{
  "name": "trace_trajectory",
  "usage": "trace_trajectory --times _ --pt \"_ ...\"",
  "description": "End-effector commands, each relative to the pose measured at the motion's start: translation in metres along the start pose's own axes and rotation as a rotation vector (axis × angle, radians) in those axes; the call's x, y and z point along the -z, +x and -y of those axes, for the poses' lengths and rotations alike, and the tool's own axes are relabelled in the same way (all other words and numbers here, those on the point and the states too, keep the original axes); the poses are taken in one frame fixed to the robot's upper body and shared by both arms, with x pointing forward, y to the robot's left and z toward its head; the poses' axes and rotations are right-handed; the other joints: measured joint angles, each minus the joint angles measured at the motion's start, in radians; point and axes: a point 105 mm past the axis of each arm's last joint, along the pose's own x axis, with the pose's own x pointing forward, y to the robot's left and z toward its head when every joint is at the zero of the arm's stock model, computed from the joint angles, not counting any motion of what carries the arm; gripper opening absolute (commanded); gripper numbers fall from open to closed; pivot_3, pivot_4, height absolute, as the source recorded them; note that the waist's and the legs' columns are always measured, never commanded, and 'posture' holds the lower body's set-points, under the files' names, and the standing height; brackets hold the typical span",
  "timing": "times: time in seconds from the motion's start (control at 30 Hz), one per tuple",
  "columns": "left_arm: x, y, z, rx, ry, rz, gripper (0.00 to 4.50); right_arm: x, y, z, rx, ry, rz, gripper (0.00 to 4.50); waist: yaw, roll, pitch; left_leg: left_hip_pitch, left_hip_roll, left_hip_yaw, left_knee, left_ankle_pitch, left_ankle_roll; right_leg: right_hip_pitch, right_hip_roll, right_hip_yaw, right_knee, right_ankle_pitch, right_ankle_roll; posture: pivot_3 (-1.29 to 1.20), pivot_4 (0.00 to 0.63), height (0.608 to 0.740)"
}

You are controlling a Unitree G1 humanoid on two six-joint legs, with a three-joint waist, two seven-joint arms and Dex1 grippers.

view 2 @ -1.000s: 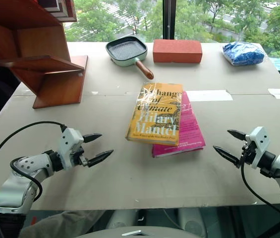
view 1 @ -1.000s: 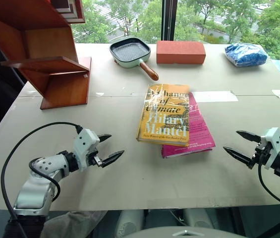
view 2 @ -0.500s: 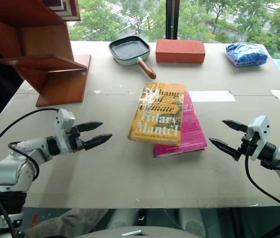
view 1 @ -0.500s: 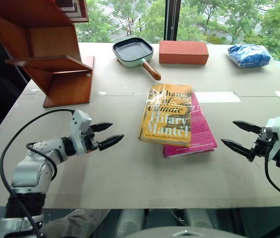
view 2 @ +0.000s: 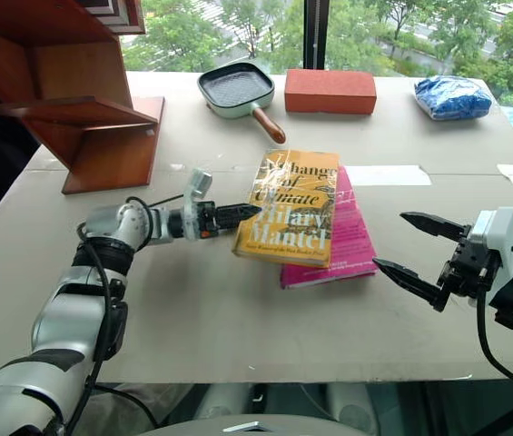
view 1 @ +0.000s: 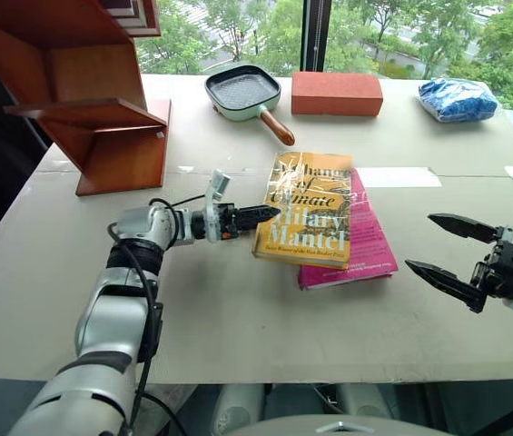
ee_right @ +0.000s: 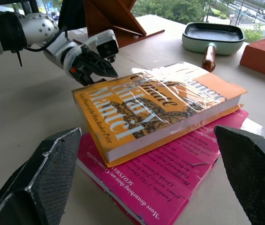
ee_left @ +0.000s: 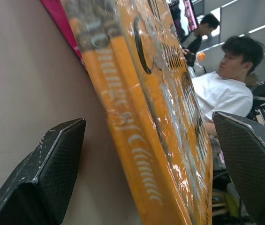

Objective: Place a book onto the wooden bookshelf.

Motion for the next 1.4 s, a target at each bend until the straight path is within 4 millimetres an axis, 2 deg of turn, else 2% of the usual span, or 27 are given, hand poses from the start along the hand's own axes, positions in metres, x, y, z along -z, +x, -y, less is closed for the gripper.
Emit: trace_trajectory --times 0.03,0.1,0.2,0.33,0.37,0.4,0.47,0.5,0.57,0.63,0.7,0.77,0.83,0.9,0.93,0.97,1.03,1.1,1.2,1.4 --pt "0.009 0.009 0.0 0.041 -0.064 -0.051 4.45 -0.021 -0.003 -0.01 -0.024 -0.011 0.032 4.5 0.0 0.0 0.0 0.0 0.0 0.0 0.0 0.0 0.0 0.0 0.0 0.0 0.0 0.0 0.0 0.0 0.15 0.74" --pt "0.006 0.013 0.002 0.06 -0.093 -0.042 4.45 -0.025 -0.004 -0.012 -0.033 0.003 0.035 4.5 0.0 0.0 0.0 0.0 0.0 0.0 0.0 0.0 0.0 0.0 0.0 0.0 0.0 0.0 0.0 0.0 0.15 0.74" --pt "0.001 0.013 0.007 0.094 -0.121 -0.025 3.64 -0.029 -0.004 -0.013 -0.036 0.01 0.032 4.5 0.001 0.0 0.0 0.0 0.001 0.0 0.001 0.0 0.0 0.0 -0.001 0.0 0.0 0.0 0.0 0.0 0.15 0.74" --pt "-0.001 0.007 0.01 0.117 -0.148 -0.015 1.84 -0.032 -0.002 -0.011 -0.04 0.009 0.033 4.5 -0.002 0.0 0.0 -0.001 0.001 -0.001 0.0 0.0 0.0 0.0 -0.001 0.0 0.0 0.0 0.0 0.0 0.15 0.74" --pt "-0.001 0.006 0.01 0.122 -0.153 -0.014 1.09 -0.033 -0.002 -0.011 -0.043 0.008 0.035 4.5 -0.002 0.0 0.0 0.0 0.001 -0.001 0.0 0.0 0.0 0.0 -0.001 0.0 0.0 0.0 0.0 0.0 0.15 0.74" --pt "0.0 0.003 0.012 0.126 -0.151 -0.018 0.97 -0.033 0.0 -0.01 -0.049 0.007 0.037 4.5 -0.003 0.0 0.0 0.0 0.001 -0.002 0.0 0.0 0.0 0.0 -0.001 0.0 0.0 0.0 0.0 0.0 0.15 0.74" --pt "-0.001 0.0 0.017 0.137 -0.108 -0.021 0.35 -0.035 0.002 -0.009 -0.061 0.003 0.042 4.5 -0.006 0.0 0.0 0.0 0.001 -0.002 0.0 0.0 0.0 0.0 -0.001 0.0 0.001 0.0 0.0 0.0 0.15 0.74" --pt "-0.004 -0.002 0.023 0.15 -0.062 -0.014 0.2 -0.036 0.003 -0.008 -0.066 0.002 0.048 4.5 -0.008 -0.001 0.0 0.0 0.001 -0.003 0.0 0.0 0.0 0.0 -0.001 0.001 0.001 0.0 0.0 0.0 0.15 0.74" --pt "-0.016 -0.006 0.041 0.158 0.131 0.011 0.2 -0.04 0.005 -0.005 -0.069 0.0 0.07 4.5 -0.008 -0.001 0.001 0.0 0.003 -0.004 0.0 0.0 0.0 -0.001 -0.001 0.002 0.001 0.0 0.0 0.0 0.15 0.74" --pt "-0.029 -0.009 0.064 0.113 0.402 0.045 0.2 -0.045 0.007 0.0 -0.061 0.0 0.099 4.5 -0.005 -0.001 0.001 -0.001 0.003 -0.004 0.0 0.0 0.0 -0.002 -0.001 0.002 0.002 0.0 0.0 0.0 0.15 0.74" --pt "-0.045 -0.01 0.089 0.046 0.658 0.108 0.2 -0.05 0.008 0.007 -0.051 0.003 0.141 4.5 -0.001 -0.001 0.002 -0.002 0.003 -0.004 0.0 0.0 0.0 -0.003 -0.003 0.003 0.002 0.0 0.0 0.0 0.15 0.74" --pt "-0.066 -0.012 0.122 -0.014 0.909 0.2 0.2 -0.053 0.013 0.012 -0.062 0.008 0.166 4.5 0.009 -0.001 0.001 -0.002 0.003 -0.004 0.0 0.0 0.0 -0.003 -0.005 0.003 0.002 0.001 0.0 0.0 0.15 0.74" --pt "-0.093 -0.019 0.158 -0.141 1.22 0.297 0.2 -0.054 0.022 0.016 -0.082 0.013 0.186 4.5 0.014 -0.002 0.002 -0.001 0.003 -0.003 0.0 0.0 0.0 -0.003 -0.004 0.003 0.002 0.001 0.0 0.0 0.15 0.74" --pt "-0.111 -0.029 0.182 -0.307 1.525 0.322 0.2 -0.054 0.033 0.023 -0.069 0.01 0.187 4.5 0.017 -0.002 0.002 -0.001 0.002 -0.003 0.001 0.0 0.0 -0.003 -0.004 0.003 0.002 0.001 0.0 0.0 0.15 0.74" --pt "-0.114 -0.031 0.186 -0.352 1.608 0.316 0.2 -0.054 0.035 0.025 -0.062 0.008 0.185 4.5 0.015 -0.002 0.002 -0.001 0.002 -0.002 0.001 0.0 0.0 -0.003 -0.003 0.003 0.002 0.001 -0.001 0.0 0.15 0.74" --pt "-0.121 -0.042 0.19 -0.456 1.761 0.279 0.2 -0.056 0.041 0.028 -0.065 0.0 0.189 4.5 0.015 0.0 0.001 -0.001 0.001 -0.001 0.0 0.0 0.0 -0.003 -0.002 0.005 0.002 0.001 -0.001 0.0 0.15 0.74" --pt "-0.139 -0.071 0.194 -0.694 2.026 0.184 0.2 -0.063 0.05 0.033 -0.071 -0.001 0.215 4.5 0.01 0.0 0.001 0.001 0.001 0.001 -0.001 0.0 0.0 -0.004 -0.002 0.007 0.002 0.001 0.0 0.0 0.15 0.74" --pt "-0.151 -0.095 0.195 -0.851 2.174 0.087 0.2 -0.071 0.055 0.035 -0.084 0.001 0.245 4.5 0.002 0.001 0.002 0.001 0.0 0.004 -0.002 0.0 0.0 -0.004 -0.001 0.008 0.001 0.001 0.0 0.0 0.15 0.74" --pt "-0.163 -0.13 0.189 -1.038 2.276 -0.084 0.2 -0.081 0.063 0.035 -0.107 -0.002 0.28 4.5 -0.002 0.0 0.002 0.0 0.001 0.005 -0.002 0.0 0.0 -0.004 0.0 0.005 0.001 0.0 0.0 0.0 0.15 0.74" --pt "-0.17 -0.177 0.167 -1.204 2.29 -0.27 0.2 -0.094 0.073 0.03 -0.142 -0.013 0.323 4.5 0.002 0.0 0.002 -0.002 0.002 0.005 -0.001 0.0 0.0 -0.004 -0.001 0.004 0.001 0.0 0.0 0.0 0.15 0.74"
